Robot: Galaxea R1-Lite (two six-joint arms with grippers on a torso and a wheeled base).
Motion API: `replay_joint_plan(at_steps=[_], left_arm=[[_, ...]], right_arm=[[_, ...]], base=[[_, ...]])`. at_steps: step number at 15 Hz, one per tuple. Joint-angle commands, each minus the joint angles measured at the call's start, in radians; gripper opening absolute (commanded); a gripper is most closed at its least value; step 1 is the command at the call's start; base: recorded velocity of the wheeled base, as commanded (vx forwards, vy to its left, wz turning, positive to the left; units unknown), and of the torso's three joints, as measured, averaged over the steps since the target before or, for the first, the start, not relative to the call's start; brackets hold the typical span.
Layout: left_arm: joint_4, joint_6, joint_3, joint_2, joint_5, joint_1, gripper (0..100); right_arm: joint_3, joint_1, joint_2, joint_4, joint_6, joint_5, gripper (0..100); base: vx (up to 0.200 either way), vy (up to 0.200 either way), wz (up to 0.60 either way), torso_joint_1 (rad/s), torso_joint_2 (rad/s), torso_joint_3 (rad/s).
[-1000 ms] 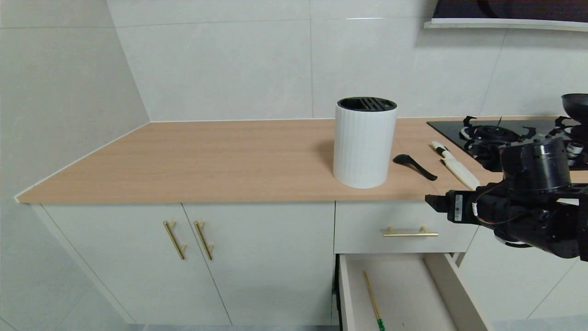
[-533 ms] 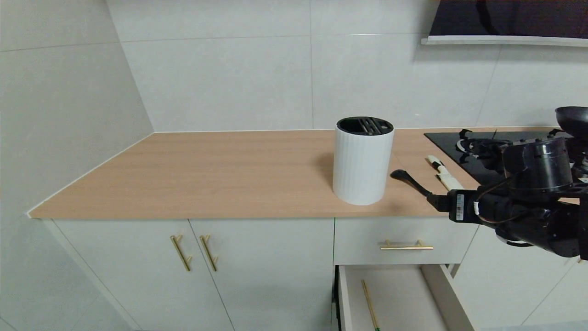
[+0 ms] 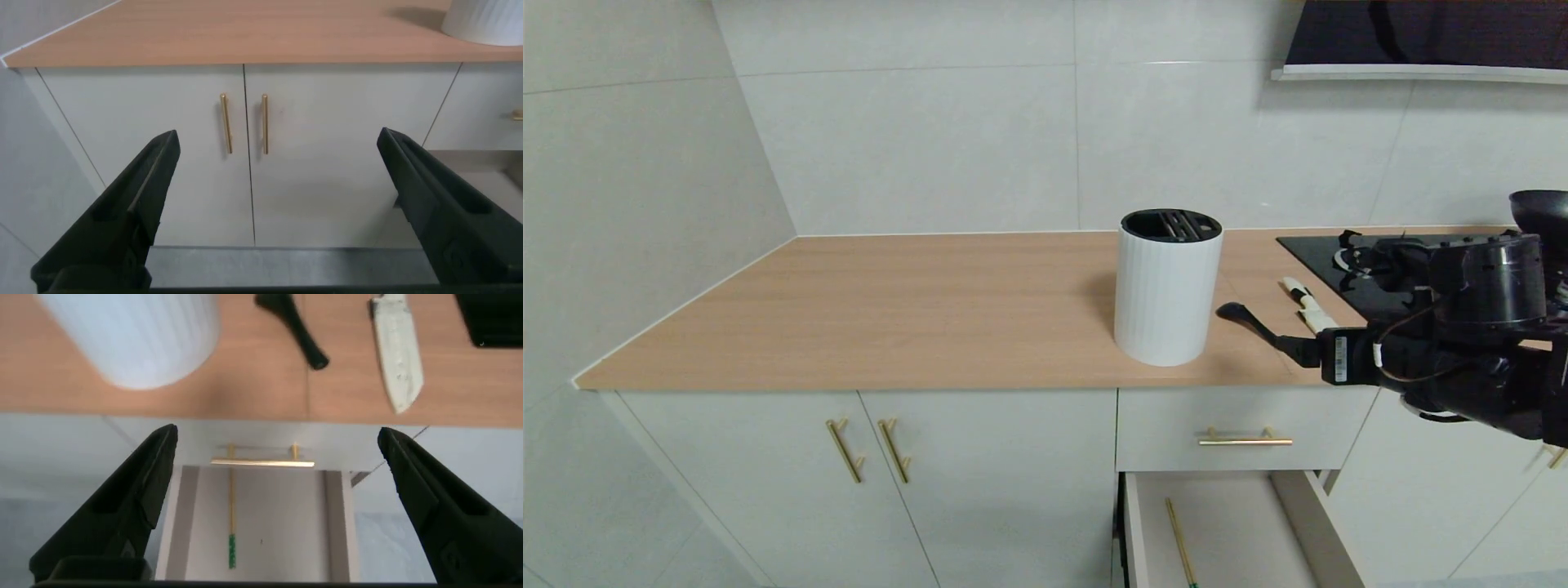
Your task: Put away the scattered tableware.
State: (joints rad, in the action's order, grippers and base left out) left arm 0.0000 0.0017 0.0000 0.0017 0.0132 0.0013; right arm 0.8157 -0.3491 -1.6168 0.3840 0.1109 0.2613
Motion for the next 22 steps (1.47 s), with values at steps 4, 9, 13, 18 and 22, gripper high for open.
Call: replay_joint_plan(at_steps=[4,9,13,18,22], left_arm=[[0.0,0.0,0.0,0.001,0.001,0.0,100],[0.0,0.0,0.0,0.0,0.001,0.0,100],[0.0,0.0,0.0,0.0,0.001,0.0,100],[0.0,0.0,0.0,0.0,0.001,0.0,100],[0.0,0.0,0.0,0.0,0.002,0.0,100]], right_arm=[[0.258,0.147,-0.272,-0.005,-0.172,-0.146,100],[0.419,0.2,-0.423,-0.047,-0.172,-0.203,100],[0.448,0.263,-0.454,-0.134,-0.186,-0.373,100],[0.453,0.256,-0.551,-0.019,-0.188,-0.363,100],[0.476,0.256,-0.614,0.061,-0.188,-0.363,100]], base=[[0.0,0.0,0.0,0.0,0.0,0.0],[0.0,0.0,0.0,0.0,0.0,0.0],[0.0,0.0,0.0,0.0,0.0,0.0],[0.0,0.0,0.0,0.0,0.0,0.0],[0.0,0.0,0.0,0.0,0.0,0.0]])
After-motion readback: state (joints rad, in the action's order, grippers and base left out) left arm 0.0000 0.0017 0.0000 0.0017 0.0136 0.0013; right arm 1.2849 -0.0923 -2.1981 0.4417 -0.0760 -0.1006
